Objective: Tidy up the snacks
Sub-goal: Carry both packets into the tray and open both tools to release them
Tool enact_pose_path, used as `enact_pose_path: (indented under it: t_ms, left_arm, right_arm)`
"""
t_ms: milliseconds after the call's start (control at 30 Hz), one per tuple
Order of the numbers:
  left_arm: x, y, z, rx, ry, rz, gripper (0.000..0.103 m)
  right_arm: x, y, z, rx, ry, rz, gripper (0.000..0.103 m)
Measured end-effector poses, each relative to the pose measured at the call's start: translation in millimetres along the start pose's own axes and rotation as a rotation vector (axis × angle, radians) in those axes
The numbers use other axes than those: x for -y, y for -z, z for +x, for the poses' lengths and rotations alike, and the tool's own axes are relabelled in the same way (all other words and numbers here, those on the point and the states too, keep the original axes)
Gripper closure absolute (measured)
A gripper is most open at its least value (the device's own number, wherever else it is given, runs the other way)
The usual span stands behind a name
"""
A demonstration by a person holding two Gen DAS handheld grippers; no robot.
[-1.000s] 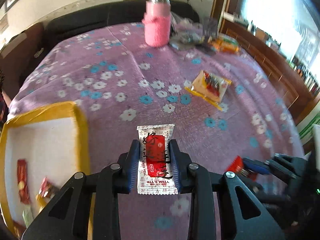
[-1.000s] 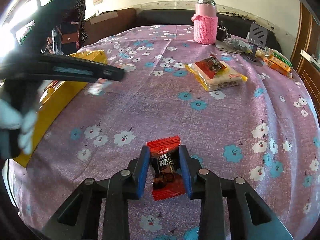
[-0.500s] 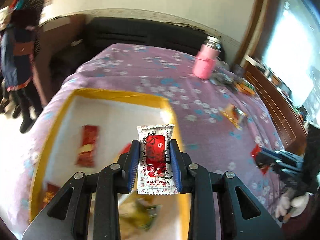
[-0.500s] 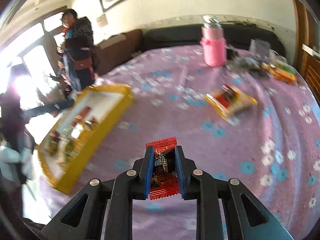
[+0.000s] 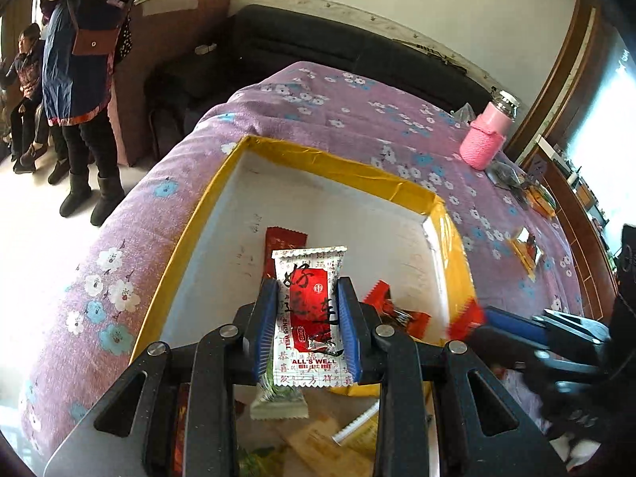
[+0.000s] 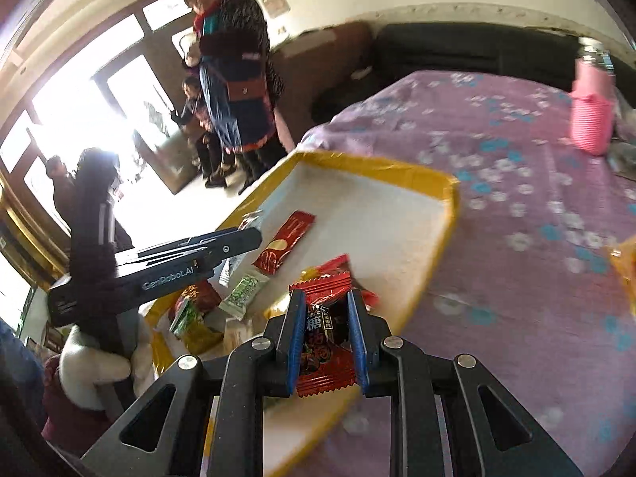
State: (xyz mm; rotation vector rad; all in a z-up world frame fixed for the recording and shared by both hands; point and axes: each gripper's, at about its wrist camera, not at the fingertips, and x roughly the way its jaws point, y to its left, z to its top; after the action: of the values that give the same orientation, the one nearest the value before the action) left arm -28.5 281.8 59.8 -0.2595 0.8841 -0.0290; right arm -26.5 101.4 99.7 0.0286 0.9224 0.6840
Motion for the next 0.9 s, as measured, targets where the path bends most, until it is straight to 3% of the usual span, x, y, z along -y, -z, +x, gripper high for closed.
enact_pose_path:
  t_ms: [400,633,900]
  left_arm:
    - [12,-19,23,-0.027,0.012,0.028,0.075]
    - [13,-22,38,-0.052,0.000,0.011,0.073]
    - [24,-14,11,0.007,-0.046,0.034,0.068]
  right_arm:
    - [15,-22,52,-0.038,0.090,0.037,0.082]
    - [30,-27,56,-0.039,0.075,0.080,0.078]
    - [22,-23,37,0.009,0.070,0.067,0.073]
